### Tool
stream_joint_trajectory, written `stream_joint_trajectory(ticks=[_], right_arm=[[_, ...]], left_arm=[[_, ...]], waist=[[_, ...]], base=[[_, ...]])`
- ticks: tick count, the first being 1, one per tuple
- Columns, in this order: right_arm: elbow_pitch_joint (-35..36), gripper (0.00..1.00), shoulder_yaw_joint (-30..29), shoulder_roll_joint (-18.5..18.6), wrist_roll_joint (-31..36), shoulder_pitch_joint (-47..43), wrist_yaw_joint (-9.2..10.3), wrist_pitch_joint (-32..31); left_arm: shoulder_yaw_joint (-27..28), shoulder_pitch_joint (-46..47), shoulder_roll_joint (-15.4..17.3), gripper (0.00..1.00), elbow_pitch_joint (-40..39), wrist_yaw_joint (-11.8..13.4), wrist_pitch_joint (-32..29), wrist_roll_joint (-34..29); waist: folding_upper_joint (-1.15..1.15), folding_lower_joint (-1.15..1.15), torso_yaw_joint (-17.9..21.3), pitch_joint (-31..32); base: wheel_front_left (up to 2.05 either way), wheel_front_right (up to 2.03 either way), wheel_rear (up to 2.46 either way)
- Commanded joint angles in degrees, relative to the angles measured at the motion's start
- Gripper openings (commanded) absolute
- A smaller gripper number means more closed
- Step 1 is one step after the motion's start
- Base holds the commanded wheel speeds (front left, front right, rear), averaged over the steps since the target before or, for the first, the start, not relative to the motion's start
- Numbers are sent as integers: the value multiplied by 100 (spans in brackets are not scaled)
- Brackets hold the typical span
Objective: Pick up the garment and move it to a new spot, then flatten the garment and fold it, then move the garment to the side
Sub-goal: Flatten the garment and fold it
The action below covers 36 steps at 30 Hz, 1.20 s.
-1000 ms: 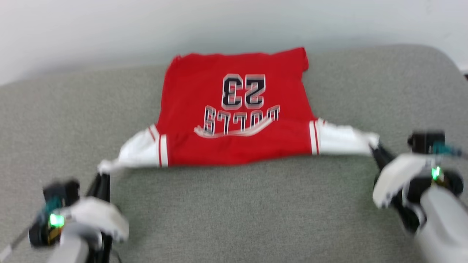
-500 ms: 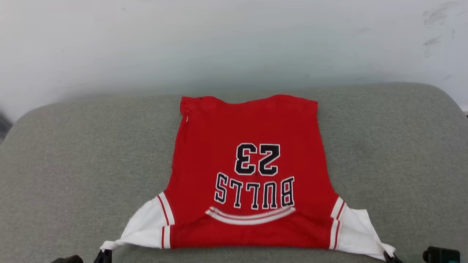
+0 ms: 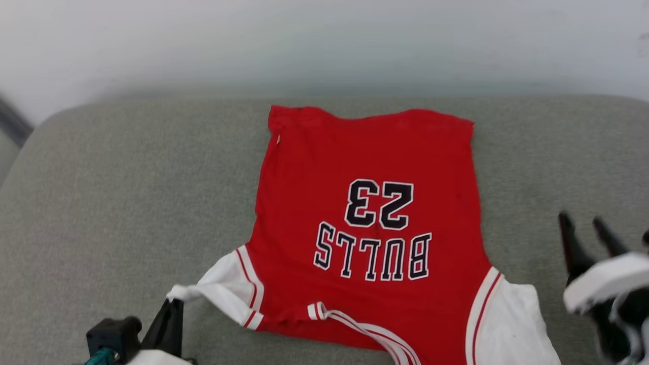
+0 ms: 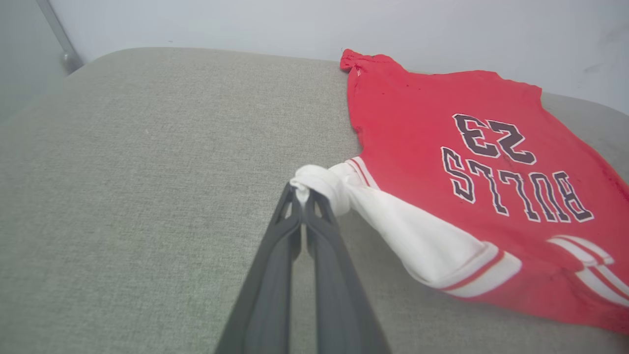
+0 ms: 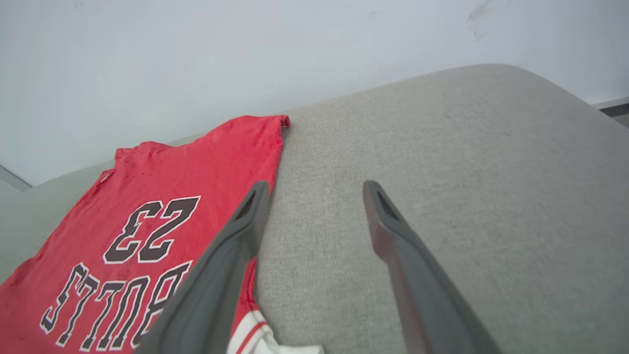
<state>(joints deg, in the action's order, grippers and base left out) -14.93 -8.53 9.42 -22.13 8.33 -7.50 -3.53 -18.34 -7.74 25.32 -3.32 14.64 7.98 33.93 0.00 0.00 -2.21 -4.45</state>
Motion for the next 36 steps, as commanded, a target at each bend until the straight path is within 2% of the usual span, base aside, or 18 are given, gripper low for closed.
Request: stream_joint_trajectory(ticks=[1,6,12,17,25,31,32,33,34,36], right_arm=[[-49,100,-41,110,-21,306,2,-69],[-757,100,-23,607,-271,1746,2,-844],[-1726,100,206,1342,-309,3378,2,-2306],[-2235,100,415,1701,-145,4413,2,-3378],[-2613,100,295,1776,360,5234,1,-3992],[-3230,100,91,1477,628,4870,1,-4605],[-3323,73,49,1455,655,4783,1,-4719],[-3363,39,23,1434,695,4731,1,-4814],[-3356,0,-16,1416,723,4703,1,-4827],[-3349,0,-110,1398,767,4699,1,-4852]], left_arm=[[-18,136,-3,0,-82,16,4,-48],[-211,583,-121,0,-352,-60,70,-237],[-482,1203,-385,0,-408,-272,280,-419],[-656,1573,-582,0,-393,-447,433,-516],[-829,1979,-887,0,-279,-683,591,-544],[-841,2114,-1032,0,-16,-830,672,-549],[-840,2119,-1049,0,23,-853,680,-545],[-811,2118,-1072,0,46,-849,690,-528],[-792,2113,-1081,0,75,-858,689,-518],[-768,2103,-1099,0,119,-901,701,-509]], waist=[[0,0,-201,-308],[0,0,-619,-942],[0,0,-1201,-1640],[0,0,-1586,-2123],[0,0,-1997,-2755],[0,0,-2069,-2866],[0,0,-2078,-2832],[0,0,-2079,-2806],[0,0,-2077,-2778],[0,0,-2071,-2710]], base=[[0,0,0],[0,0,0],[0,0,0],[0,0,0],[0,0,0],[0,0,0],[0,0,0],[0,0,0],[0,0,0],[0,0,0]])
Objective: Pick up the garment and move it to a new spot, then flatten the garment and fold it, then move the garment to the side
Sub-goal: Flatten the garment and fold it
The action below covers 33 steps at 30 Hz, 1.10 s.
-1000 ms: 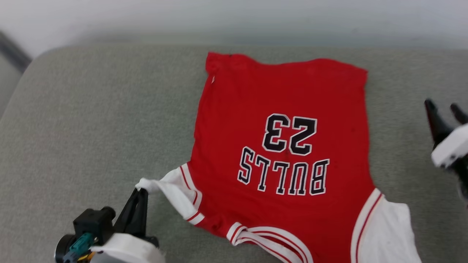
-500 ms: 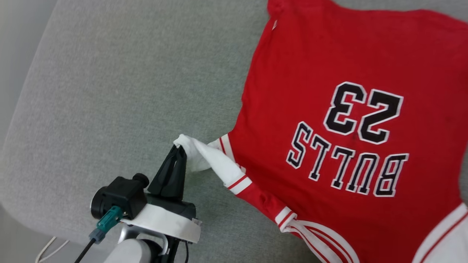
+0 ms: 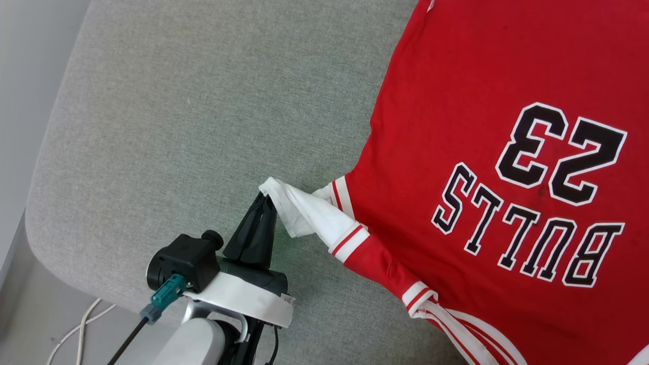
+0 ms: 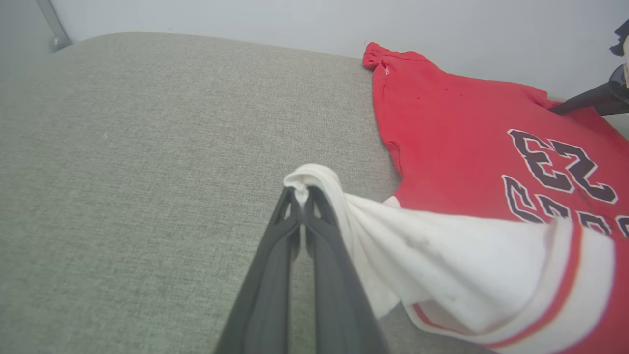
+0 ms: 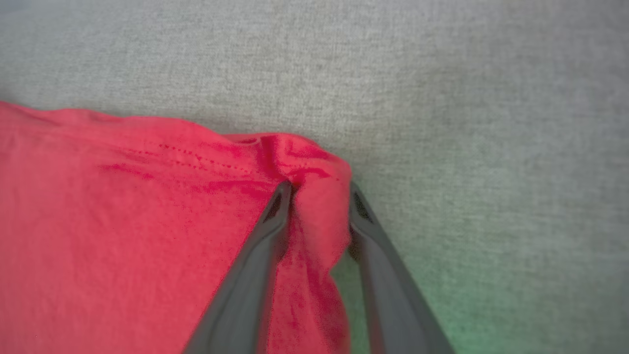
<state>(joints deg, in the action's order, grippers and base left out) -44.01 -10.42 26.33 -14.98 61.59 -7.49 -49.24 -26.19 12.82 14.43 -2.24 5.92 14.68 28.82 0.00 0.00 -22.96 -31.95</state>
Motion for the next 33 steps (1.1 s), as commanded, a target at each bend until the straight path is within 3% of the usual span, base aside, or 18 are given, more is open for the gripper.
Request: stream_joint_trajectory(ticks=[1,6,13,14,22,26,33], right_arm=[[-386,0,43,-285,85,-604,0,-217],[-165,0,-20,-189,172,-470,0,18],[206,0,361,-62,83,-717,1,143],[549,0,714,11,-170,-1115,1,170],[2021,0,1270,267,-881,-2698,1,113],[2905,0,1155,295,-1011,-3771,1,-27],[4133,0,844,-134,-958,-5829,1,-228]], left_arm=[[28,37,-25,0,24,-34,32,9],[98,-106,49,0,188,-62,42,21],[235,-416,267,0,404,40,-141,157],[361,-644,406,0,451,152,-239,241],[794,-1304,879,0,284,500,-516,438],[1020,-1580,1080,0,79,677,-627,523],[1261,-1962,1353,0,-66,865,-802,627]], waist=[[0,0,9,84],[0,0,131,499],[0,0,503,1348],[0,0,804,1735],[0,0,1781,2426],[0,0,2259,2601],[0,0,2871,2763]], base=[[0,0,0],[0,0,0],[0,0,0],[0,0,0],[0,0,0],[0,0,0],[0,0,0]])
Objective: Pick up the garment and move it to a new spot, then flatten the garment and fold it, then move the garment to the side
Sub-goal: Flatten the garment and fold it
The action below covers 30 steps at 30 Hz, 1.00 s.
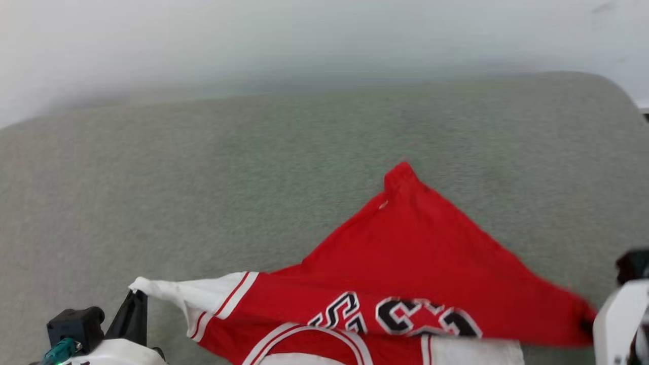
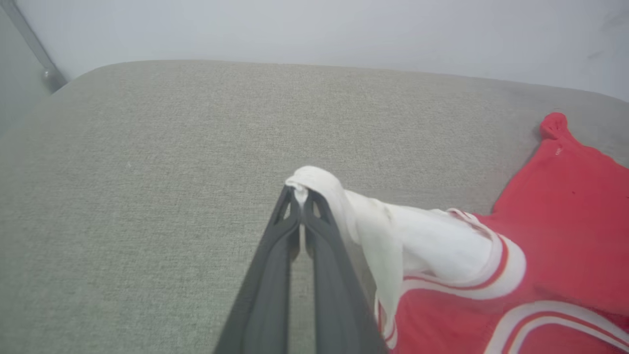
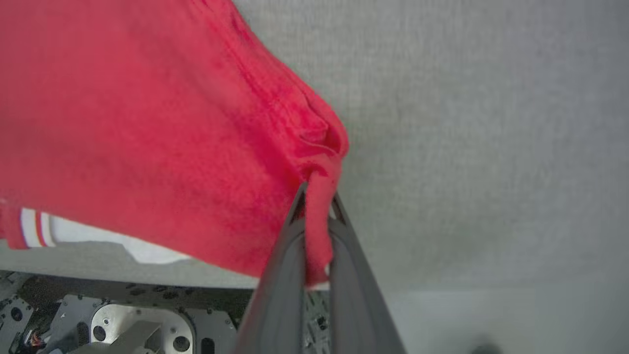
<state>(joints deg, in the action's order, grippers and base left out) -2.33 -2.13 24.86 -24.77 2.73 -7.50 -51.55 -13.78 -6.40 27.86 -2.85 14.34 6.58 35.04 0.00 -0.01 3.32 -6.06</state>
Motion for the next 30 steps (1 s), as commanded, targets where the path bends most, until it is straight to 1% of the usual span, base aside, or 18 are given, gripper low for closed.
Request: stream_joint_trajectory(ticks=[1,2,4,5,7,10,12,14,15,18,20,22,25,27,29,30], right_arm=[[64,0,-30,-106,22,-237,3,-13],[150,0,-48,-187,87,-486,2,-20],[221,0,-79,-493,18,-945,2,-44],[162,100,-223,-856,-20,-1400,2,32],[166,100,-282,-1076,-36,-1512,2,267],[262,100,-344,-1216,-96,-1494,2,922],[355,100,-435,-1244,-63,-1346,1,1610],[364,100,-520,-1389,-181,-1172,1,2322],[422,100,-516,-1372,-167,-1058,1,2733],[344,100,-503,-1347,-190,-683,2,3611],[159,100,-367,-1284,-202,-349,2,3876],[-34,100,-179,-1150,-248,107,2,3950],[-376,100,240,-865,-383,804,2,3648],[-602,100,605,-642,-518,1254,2,3082],[-842,100,897,-447,-706,1665,2,2277],[-908,100,951,-399,-761,1900,2,1977]], left_arm=[[32,-65,27,0,-17,38,-11,14],[42,-83,41,0,-35,45,-34,25],[43,-134,70,0,-55,81,-69,28],[11,-131,70,0,-101,91,-127,34],[-9,-101,72,0,-139,98,-160,28],[-34,-55,85,0,-180,97,-192,26],[-56,-16,94,0,-210,100,-228,7],[-74,24,104,0,-245,110,-242,-9],[-88,47,104,0,-269,110,-257,-9],[-119,133,87,0,-307,113,-271,-29],[-117,171,76,0,-307,119,-262,-31],[-118,238,77,0,-328,124,-255,-44],[-137,367,78,0,-357,99,-265,-55],[-164,500,75,0,-372,71,-277,-85],[-222,665,53,0,-372,26,-265,-128],[-258,742,35,0,-369,0,-260,-158]], waist=[[0,1,291,180],[0,1,336,188],[0,1,412,182],[0,1,469,149],[0,1,489,126],[0,1,497,86],[0,1,474,58],[0,1,444,23],[0,1,421,4],[0,1,367,-76],[0,1,359,-131],[0,1,344,-225],[0,1,294,-429],[0,1,230,-581],[0,1,138,-740],[0,1,83,-814]], base=[[0,0,0],[0,0,0],[0,0,0],[0,0,0],[0,0,0],[0,0,0],[0,0,0],[0,0,0],[0,0,0],[0,0,0],[0,0,0],[0,0,0],[0,0,0],[0,0,0],[0,0,0],[0,0,0]])
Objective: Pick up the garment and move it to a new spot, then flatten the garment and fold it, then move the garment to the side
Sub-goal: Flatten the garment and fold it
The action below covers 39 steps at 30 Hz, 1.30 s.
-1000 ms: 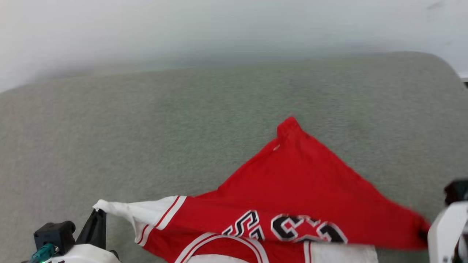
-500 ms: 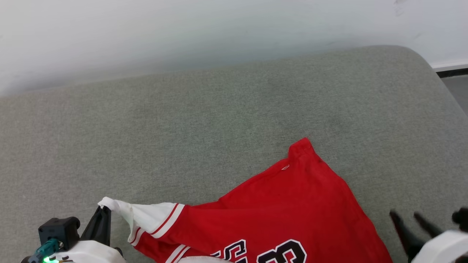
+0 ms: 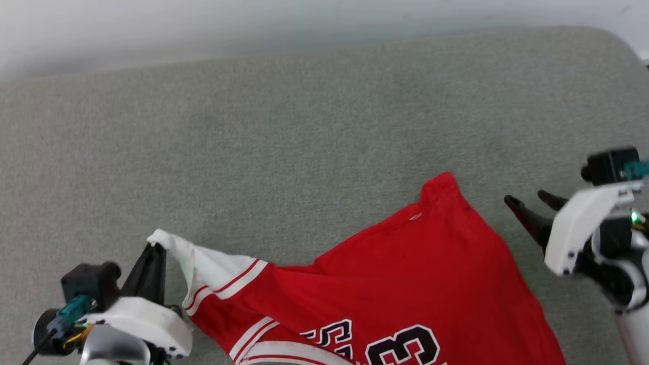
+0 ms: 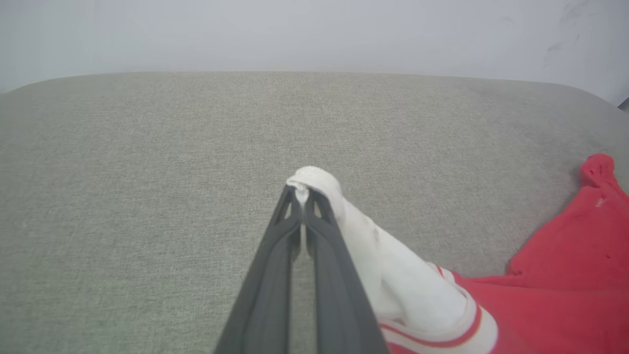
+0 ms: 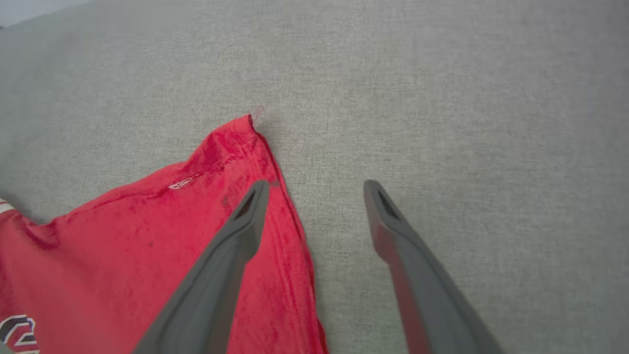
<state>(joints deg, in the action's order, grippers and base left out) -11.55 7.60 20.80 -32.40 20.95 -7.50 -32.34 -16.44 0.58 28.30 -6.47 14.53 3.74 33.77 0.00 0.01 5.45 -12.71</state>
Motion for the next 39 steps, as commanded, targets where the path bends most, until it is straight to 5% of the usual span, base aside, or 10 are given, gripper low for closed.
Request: stream_joint_trajectory(ticks=[1,6,17,18,19,31,39], right_arm=[[-83,100,44,11,-78,280,2,-287],[-455,100,372,-53,-43,969,2,-1232],[-2191,100,1016,-427,-335,1256,2,-1758],[-2248,60,1083,-415,-339,1231,2,-1789],[-2288,0,1126,-404,-364,1225,1,-1760],[-2222,0,1015,-238,-134,2109,2,-453],[-2748,0,745,-366,293,2906,2,440]], left_arm=[[-32,127,-28,0,-10,-37,33,-55],[-153,517,-166,0,43,-109,133,-143],[-407,1048,-435,0,439,-335,329,-151],[-414,1052,-444,0,471,-346,339,-142],[-428,1054,-451,0,507,-355,346,-136],[-181,1508,-134,0,634,-548,180,16],[44,3142,-145,0,1586,-938,-110,332]], waist=[[0,-1,-181,-230],[0,-1,-449,-589],[0,-1,-748,-892],[0,-1,-759,-874],[0,-1,-770,-842],[0,-1,-518,-180],[0,-1,-293,334]], base=[[0,0,0],[0,0,0],[0,0,0],[0,0,0],[0,0,0],[0,0,0],[0,0,0]])
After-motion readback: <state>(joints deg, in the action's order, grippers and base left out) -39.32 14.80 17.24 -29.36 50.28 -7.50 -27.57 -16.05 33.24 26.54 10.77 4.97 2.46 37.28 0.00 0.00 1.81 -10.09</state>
